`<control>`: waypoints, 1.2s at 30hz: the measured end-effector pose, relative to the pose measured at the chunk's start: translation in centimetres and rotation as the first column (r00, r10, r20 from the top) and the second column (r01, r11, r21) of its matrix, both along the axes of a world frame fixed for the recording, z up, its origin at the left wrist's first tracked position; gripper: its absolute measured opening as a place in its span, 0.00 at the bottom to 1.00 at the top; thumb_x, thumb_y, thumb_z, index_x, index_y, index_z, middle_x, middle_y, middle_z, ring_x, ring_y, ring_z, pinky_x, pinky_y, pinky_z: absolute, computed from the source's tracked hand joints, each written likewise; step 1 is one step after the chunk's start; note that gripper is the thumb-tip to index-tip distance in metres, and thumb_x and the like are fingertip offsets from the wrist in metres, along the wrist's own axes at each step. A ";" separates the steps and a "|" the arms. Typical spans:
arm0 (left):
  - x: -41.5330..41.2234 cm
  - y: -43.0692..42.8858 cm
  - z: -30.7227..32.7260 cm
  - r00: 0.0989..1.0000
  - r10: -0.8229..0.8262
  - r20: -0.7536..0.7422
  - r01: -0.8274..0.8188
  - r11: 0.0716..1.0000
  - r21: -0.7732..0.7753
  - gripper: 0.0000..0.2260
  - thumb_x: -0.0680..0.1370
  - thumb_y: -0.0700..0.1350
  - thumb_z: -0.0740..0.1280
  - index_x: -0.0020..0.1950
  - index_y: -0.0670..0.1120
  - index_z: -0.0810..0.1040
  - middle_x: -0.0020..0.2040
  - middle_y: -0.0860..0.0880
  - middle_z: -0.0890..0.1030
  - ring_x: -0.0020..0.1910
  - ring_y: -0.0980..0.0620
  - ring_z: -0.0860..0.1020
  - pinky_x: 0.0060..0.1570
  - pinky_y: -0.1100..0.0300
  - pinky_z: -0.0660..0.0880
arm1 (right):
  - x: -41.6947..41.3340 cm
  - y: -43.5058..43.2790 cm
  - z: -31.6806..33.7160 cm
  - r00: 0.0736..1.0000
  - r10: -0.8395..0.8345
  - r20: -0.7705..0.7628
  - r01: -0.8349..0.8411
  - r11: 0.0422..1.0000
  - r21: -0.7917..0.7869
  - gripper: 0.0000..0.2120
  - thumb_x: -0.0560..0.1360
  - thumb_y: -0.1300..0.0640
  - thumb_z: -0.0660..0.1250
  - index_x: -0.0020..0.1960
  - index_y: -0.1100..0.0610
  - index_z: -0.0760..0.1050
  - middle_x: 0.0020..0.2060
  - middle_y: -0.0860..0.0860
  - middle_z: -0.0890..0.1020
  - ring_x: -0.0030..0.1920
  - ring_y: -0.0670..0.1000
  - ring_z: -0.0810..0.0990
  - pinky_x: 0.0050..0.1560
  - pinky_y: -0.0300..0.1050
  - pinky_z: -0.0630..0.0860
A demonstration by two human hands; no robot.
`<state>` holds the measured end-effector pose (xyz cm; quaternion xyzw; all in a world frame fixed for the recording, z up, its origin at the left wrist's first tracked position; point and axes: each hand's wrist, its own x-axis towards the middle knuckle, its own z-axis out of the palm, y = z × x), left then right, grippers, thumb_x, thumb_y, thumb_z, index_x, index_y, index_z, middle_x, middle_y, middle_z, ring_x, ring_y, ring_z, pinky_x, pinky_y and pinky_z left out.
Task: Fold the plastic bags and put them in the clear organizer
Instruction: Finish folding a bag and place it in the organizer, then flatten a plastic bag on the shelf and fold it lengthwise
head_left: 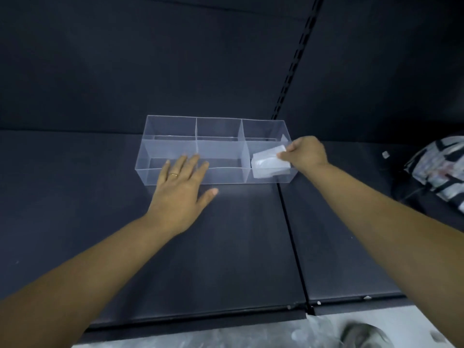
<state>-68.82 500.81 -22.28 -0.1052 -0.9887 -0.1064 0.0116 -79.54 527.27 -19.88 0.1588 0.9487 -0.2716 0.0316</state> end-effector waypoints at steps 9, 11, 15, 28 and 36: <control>6.1 -0.8 -1.6 0.996 -0.094 -0.007 0.094 0.995 -0.011 0.32 0.79 0.63 0.46 0.78 0.46 0.55 0.79 0.48 0.52 0.77 0.50 0.43 0.75 0.51 0.38 | 0.7 -0.9 -0.2 0.995 0.069 -0.075 -0.044 0.954 0.296 0.22 0.69 0.54 0.74 0.58 0.60 0.71 0.59 0.58 0.72 0.56 0.60 0.76 0.58 0.52 0.71; 9.4 -1.8 -2.2 0.993 -0.096 0.073 0.098 0.995 -0.015 0.34 0.77 0.65 0.42 0.78 0.47 0.56 0.79 0.49 0.52 0.77 0.52 0.43 0.75 0.51 0.39 | 2.1 -1.2 0.9 0.991 0.060 -0.120 -0.029 0.970 0.241 0.20 0.71 0.54 0.73 0.57 0.61 0.71 0.60 0.60 0.71 0.56 0.62 0.76 0.58 0.55 0.72; 14.1 -5.4 -3.5 0.987 -0.017 0.160 0.027 0.998 -0.061 0.41 0.73 0.70 0.32 0.78 0.48 0.54 0.79 0.49 0.53 0.78 0.49 0.46 0.75 0.49 0.42 | 10.4 -5.0 2.8 0.893 0.275 -0.356 -0.256 0.961 0.102 0.09 0.74 0.53 0.68 0.46 0.57 0.71 0.47 0.51 0.74 0.46 0.53 0.76 0.48 0.46 0.71; 17.0 -8.7 -5.5 0.986 -0.091 0.139 0.108 0.987 -0.119 0.33 0.78 0.66 0.41 0.78 0.48 0.54 0.79 0.47 0.55 0.77 0.46 0.52 0.74 0.45 0.45 | 35.0 -12.7 -9.2 0.795 0.546 0.266 -0.605 0.747 0.275 0.22 0.77 0.46 0.61 0.70 0.50 0.68 0.63 0.48 0.76 0.65 0.52 0.69 0.62 0.46 0.59; 16.0 -9.1 -4.2 0.957 -0.066 0.282 0.008 0.980 0.199 0.36 0.74 0.68 0.38 0.78 0.53 0.54 0.79 0.56 0.48 0.76 0.60 0.40 0.73 0.55 0.34 | 31.7 -11.2 0.6 0.923 0.371 0.102 -0.299 0.857 -0.420 0.14 0.66 0.44 0.74 0.28 0.48 0.75 0.44 0.40 0.78 0.48 0.37 0.74 0.48 0.26 0.66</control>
